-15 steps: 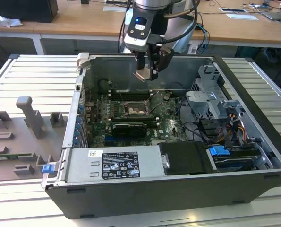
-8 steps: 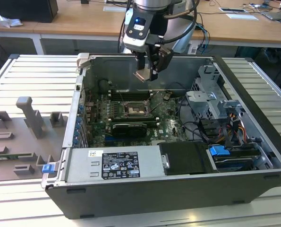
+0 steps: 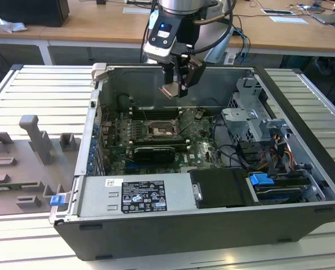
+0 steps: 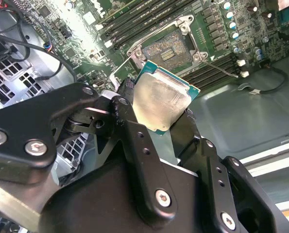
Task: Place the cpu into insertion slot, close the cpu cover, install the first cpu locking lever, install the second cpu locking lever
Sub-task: 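Place the cpu into insertion slot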
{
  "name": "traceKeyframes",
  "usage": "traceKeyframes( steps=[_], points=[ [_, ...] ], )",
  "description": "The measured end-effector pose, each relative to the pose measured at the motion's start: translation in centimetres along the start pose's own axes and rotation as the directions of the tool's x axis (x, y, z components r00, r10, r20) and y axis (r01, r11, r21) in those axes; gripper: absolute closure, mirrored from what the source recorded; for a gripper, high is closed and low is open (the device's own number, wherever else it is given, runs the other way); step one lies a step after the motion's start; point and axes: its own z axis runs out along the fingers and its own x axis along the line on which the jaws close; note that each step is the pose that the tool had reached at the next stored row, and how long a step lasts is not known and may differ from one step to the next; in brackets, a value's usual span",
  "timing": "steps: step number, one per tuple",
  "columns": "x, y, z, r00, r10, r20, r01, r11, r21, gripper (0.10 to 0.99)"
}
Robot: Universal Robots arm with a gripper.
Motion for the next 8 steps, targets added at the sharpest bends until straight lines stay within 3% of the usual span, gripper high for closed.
traceKeyframes(
  steps=[8],
  points=[
    [-0.01, -0.03, 0.3, 0.9999, 0.016, 0.0013, -0.016, 0.9999, 0.0, 0.545]
  ],
)
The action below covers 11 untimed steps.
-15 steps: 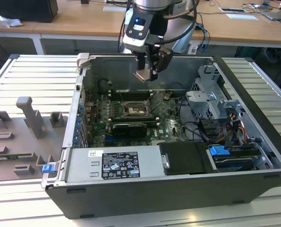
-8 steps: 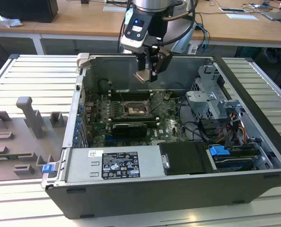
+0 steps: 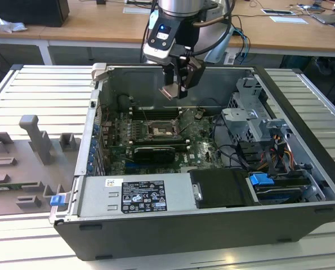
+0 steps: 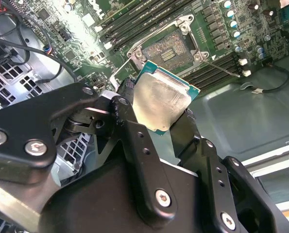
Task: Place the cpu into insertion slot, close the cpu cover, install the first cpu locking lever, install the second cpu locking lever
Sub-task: 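Place the cpu into insertion slot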
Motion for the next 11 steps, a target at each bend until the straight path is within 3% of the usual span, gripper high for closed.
traceKeyframes(
  steps=[11],
  points=[
    [-0.01, -0.03, 0.32, 0.9999, 0.016, 0.0012, -0.016, 0.9999, 0.0, 0.545]
  ],
)
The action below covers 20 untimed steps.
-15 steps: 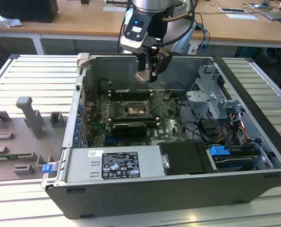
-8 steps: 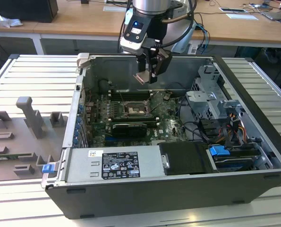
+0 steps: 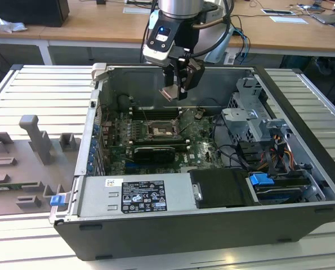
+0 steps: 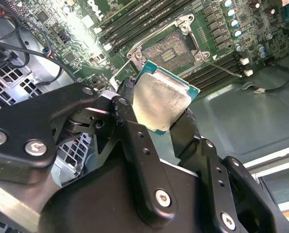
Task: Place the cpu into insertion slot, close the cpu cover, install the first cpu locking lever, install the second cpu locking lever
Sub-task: 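Place the cpu into insertion slot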
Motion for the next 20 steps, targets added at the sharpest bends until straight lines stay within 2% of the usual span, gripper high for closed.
traceKeyframes(
  steps=[20],
  points=[
    [-0.01, -0.04, 0.53, 0.9998, 0.019, 0.0014, -0.019, 0.9998, -0.001, 0.545]
  ],
)
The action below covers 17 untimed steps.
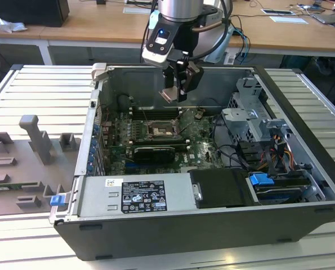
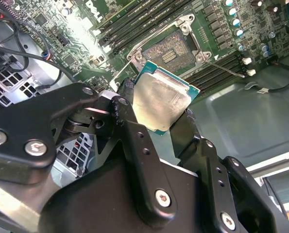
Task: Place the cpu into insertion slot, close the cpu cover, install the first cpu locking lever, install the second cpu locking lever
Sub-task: 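Place the cpu into insertion slot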
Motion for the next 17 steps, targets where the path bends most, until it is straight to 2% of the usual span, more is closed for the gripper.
traceKeyframes(
  steps=[17],
  points=[
    [-0.02, -0.05, 0.56, 0.9998, 0.019, 0.0017, -0.019, 0.9998, 0.0, 0.545]
  ],
)
